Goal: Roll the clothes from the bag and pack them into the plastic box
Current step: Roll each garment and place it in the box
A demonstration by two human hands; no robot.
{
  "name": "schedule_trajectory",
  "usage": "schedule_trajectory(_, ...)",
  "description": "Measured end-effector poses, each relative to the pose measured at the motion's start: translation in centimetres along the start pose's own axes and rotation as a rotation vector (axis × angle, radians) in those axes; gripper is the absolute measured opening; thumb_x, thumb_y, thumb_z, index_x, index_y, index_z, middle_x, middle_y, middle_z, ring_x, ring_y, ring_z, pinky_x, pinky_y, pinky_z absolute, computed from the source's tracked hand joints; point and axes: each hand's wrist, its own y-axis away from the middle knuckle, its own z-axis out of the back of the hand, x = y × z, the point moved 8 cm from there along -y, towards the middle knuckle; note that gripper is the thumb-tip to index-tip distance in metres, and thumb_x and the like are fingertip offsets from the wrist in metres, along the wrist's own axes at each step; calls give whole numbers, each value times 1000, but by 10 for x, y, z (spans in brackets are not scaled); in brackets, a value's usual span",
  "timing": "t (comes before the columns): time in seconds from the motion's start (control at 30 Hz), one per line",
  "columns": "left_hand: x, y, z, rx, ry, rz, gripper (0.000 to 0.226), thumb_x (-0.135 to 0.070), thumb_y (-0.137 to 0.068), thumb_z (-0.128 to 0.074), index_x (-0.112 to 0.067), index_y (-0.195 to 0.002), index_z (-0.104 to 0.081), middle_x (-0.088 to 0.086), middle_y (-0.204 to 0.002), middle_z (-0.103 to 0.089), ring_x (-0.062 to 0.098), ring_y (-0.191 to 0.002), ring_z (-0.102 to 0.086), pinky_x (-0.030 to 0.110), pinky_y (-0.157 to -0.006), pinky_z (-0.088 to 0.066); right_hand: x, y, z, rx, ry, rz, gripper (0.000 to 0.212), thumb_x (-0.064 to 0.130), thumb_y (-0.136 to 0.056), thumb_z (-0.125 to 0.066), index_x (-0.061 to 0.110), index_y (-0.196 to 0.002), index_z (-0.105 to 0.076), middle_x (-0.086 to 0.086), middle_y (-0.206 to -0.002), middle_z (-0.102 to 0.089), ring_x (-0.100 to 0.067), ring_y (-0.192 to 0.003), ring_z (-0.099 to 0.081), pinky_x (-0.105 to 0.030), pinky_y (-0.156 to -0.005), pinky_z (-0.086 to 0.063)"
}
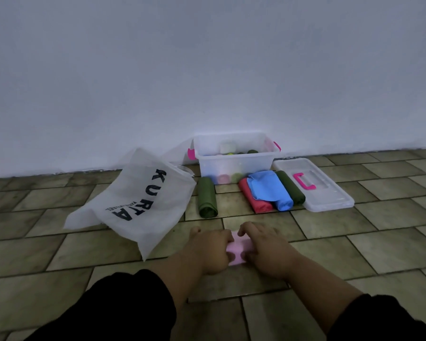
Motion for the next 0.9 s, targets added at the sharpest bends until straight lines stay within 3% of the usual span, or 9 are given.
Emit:
schedule_trajectory(0.17, 8, -10, 9, 138, 49, 105, 39, -42, -93, -45, -26, -128, -55, 5, -129, -57, 24, -115, -53, 44, -104, -36, 9, 2, -2, -46, 87, 100, 43, 38, -79, -65, 30, -117, -49, 5, -121, -53, -15, -108, -47, -30, -93, -40)
schedule_trajectory(0.27, 15, -8, 32, -61, 5, 256, 44, -44, -92, -47, -18, -127, -53, 12, -123, -54, 28, -107, -56, 38, -92, -47, 3, -6, 1, -29, 80, -18, 37, 42, -81, -61, 27, -115, -52, 2, -114, -60, -17, -100, -54, -31, -85, -45)
schedule_trajectory(0.33, 20, -2, 31, -41, 183, 393, 43, -36, -93, -50, -10, -126, -48, 14, -122, -57, 29, -107, -59, 34, -88, -48, -4, -12, 1, 29, 38, -141, 34, 45, -84, -58, 24, -111, -55, -1, -107, -63, -17, -93, -57, -30, -79, -47)
schedule_trajectory(0.43, 2, 9, -5, 256, 657, 530, 32, -30, -97, -49, -6, -118, -53, 13, -110, -62, 22, -82, -63, 32, -76, -49, -13, -16, -1, 137, -51, -261, 37, 48, -89, -54, 14, -103, -60, -5, -95, -59, -18, -86, -53, -25, -66, -40)
schedule_trajectory(0.53, -10, 12, -18, 201, 990, 599, 23, -34, -92, -54, -12, -94, -52, 14, -98, -63, 22, -71, -62, 31, -69, -51, -12, -10, -9, 207, -157, -280, 35, 48, -92, -49, 13, -90, -58, -5, -89, -57, -17, -79, -51, -21, -55, -32)
schedule_trajectory(0.6, -6, 7, -20, 59, 1062, 612, 24, -31, -88, -58, -12, -102, -53, 16, -107, -64, 27, -84, -64, 35, -75, -54, -10, -5, -14, 194, -293, -281, 34, 45, -92, -51, 13, -90, -61, -5, -90, -61, -17, -79, -53, -22, -58, -35)
schedule_trajectory(0.7, 1, 2, -14, -139, 1118, 616, 47, -24, -88, -59, -8, -129, -42, 11, -111, -60, 24, -92, -59, 28, -70, -49, -6, 1, -18, 148, -509, -285, 31, 41, -90, -54, 13, -98, -67, -7, -99, -68, -22, -92, -62, -34, -77, -47)
schedule_trajectory(0.83, 4, 1, -6, -230, 1233, 542, 56, -14, -80, -67, -19, -129, -40, 7, -111, -58, 25, -97, -60, 40, -84, -55, -8, 3, -24, 140, -827, -299, 36, 46, -88, -54, 14, -100, -67, -5, -100, -71, -22, -95, -66, -47, -94, -49)
schedule_trajectory(0.9, 5, -3, 1, -233, 1290, 512, 57, -15, -79, -69, -20, -129, -42, 8, -114, -58, 27, -99, -61, 45, -87, -55, -12, -1, -29, 153, -1156, -339, 37, 32, -84, -64, 4, -109, -60, -15, -106, -70, -32, -102, -66, -55, -97, -46)
